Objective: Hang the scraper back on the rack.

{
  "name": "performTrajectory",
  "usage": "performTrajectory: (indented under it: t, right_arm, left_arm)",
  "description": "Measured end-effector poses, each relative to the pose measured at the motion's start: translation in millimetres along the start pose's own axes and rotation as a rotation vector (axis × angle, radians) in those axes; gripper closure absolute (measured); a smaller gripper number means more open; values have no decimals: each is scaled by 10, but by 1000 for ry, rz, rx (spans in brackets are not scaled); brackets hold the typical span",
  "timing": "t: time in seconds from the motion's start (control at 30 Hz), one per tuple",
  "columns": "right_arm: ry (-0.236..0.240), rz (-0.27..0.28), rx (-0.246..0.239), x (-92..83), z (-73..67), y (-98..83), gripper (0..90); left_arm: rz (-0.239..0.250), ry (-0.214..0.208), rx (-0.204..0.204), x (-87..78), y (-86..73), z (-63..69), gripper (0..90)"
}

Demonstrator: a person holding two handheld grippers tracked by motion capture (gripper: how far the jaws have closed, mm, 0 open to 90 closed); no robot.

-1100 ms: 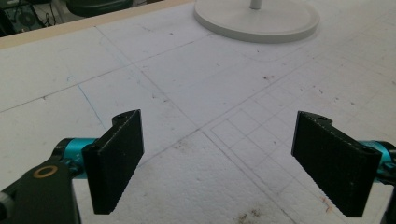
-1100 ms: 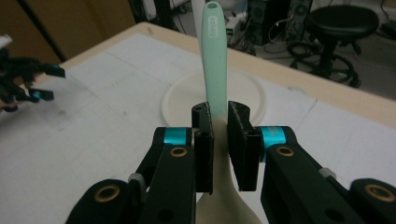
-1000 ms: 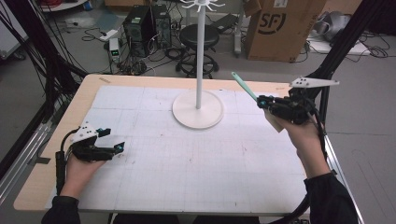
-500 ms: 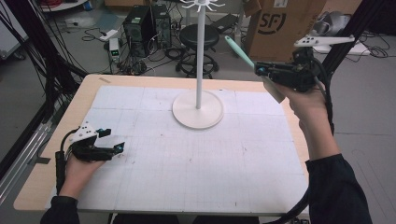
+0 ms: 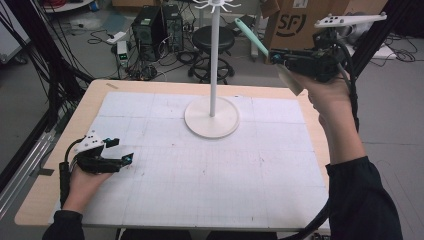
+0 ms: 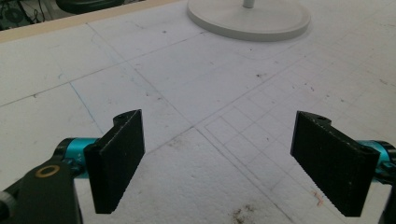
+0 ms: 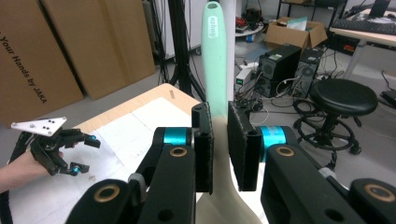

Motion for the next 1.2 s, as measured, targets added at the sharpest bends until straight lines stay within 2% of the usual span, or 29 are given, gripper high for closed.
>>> performTrajectory:
  t: [0.47, 1.2]
  right_arm:
    - [5, 25, -1, 80, -44, 104, 811]
    - [-17, 2, -6, 208, 10, 81, 811]
  left_arm:
    - [-2, -7, 0, -8, 0, 7, 182]
    - [0, -10, 0, -11, 2, 14, 182]
Point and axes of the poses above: each handheld gripper's, and its own axes: x roughly forward along the jaws, y roughly out of its top, z roughly to its right, the point moved 7 cm from there along x, roughly forward along the jaws, and after that the axes turned 5 degrees about z, right-handed, at the moved point
